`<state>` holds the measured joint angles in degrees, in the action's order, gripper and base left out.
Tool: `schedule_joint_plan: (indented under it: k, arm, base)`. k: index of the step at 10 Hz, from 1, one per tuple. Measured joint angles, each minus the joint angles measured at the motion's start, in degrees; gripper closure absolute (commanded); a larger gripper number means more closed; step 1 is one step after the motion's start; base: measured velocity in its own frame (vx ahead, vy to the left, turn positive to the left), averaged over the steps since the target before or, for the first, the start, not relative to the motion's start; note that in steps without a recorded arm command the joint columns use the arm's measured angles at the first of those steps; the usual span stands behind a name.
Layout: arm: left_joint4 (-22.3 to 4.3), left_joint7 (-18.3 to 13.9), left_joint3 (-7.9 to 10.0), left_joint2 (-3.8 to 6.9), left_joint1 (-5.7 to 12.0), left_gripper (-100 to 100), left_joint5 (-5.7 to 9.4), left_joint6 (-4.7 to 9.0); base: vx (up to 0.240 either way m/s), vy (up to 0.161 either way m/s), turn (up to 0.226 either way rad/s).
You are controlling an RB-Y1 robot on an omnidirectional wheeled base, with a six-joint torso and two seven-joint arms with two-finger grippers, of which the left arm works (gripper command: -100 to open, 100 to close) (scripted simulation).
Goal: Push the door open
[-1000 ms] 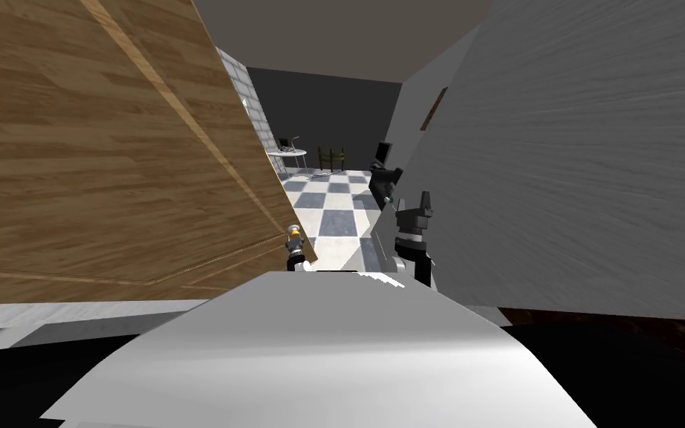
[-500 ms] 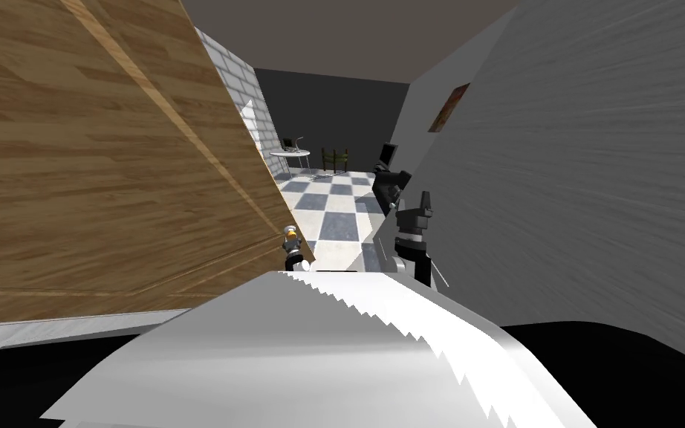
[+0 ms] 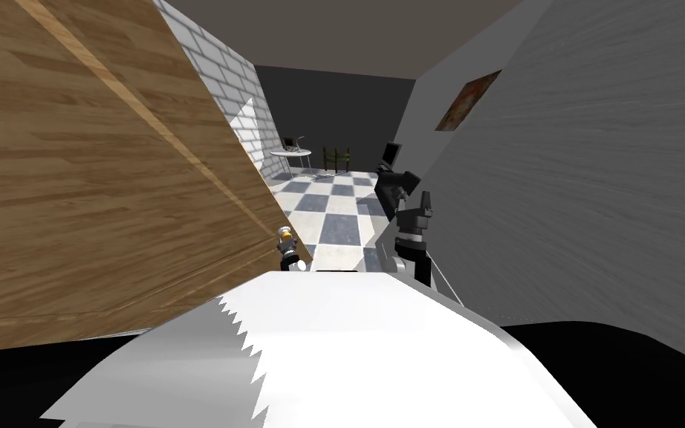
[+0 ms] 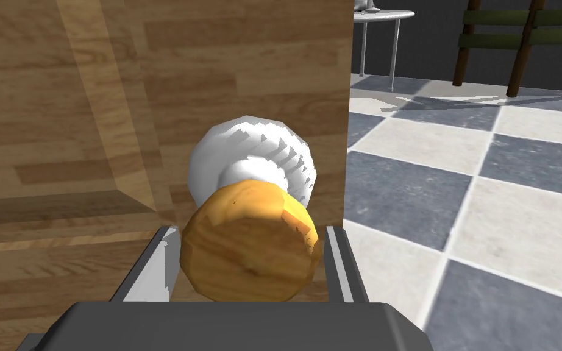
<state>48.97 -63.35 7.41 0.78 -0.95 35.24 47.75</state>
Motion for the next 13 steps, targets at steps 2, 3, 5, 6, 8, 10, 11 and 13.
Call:
schedule_joint_plan:
  k: [2, 3, 5, 6, 8, 10, 11, 13]
  arm:
    - [-2.9, -0.3, 1.27, 0.72, 1.52, 100, 0.78, 1.13]
    - [-2.0, -0.2, 1.73, 0.76, 1.13, 100, 1.04, 1.11]
    - [-1.2, 0.4, 3.01, 0.02, 0.61, 100, 1.79, 1.18]
    - [0.2, 0.9, 3.68, -0.48, -0.2, 100, 2.23, 0.64]
    - [-0.7, 0.8, 4.54, -0.64, 0.38, 100, 2.67, 1.21]
    - [-0.4, 1.1, 5.24, -0.01, -0.13, 100, 3.35, 0.53]
    - [-0.6, 1.0, 5.57, 0.34, -0.18, 100, 3.56, 0.81]
    - [-1.1, 1.3, 6.75, 0.88, 0.21, 100, 4.33, 1.37]
  base:
    - [0.208, 0.018, 0.055]
    - [0.163, 0.012, 0.062]
    - [0.211, 0.007, 0.064]
    - [0.188, -0.004, 0.086]
    - [0.1, 0.009, 0.03]
    - [0.186, 0.035, 0.043]
    - [0.189, 0.023, 0.064]
    - [0.205, 0.048, 0.05]
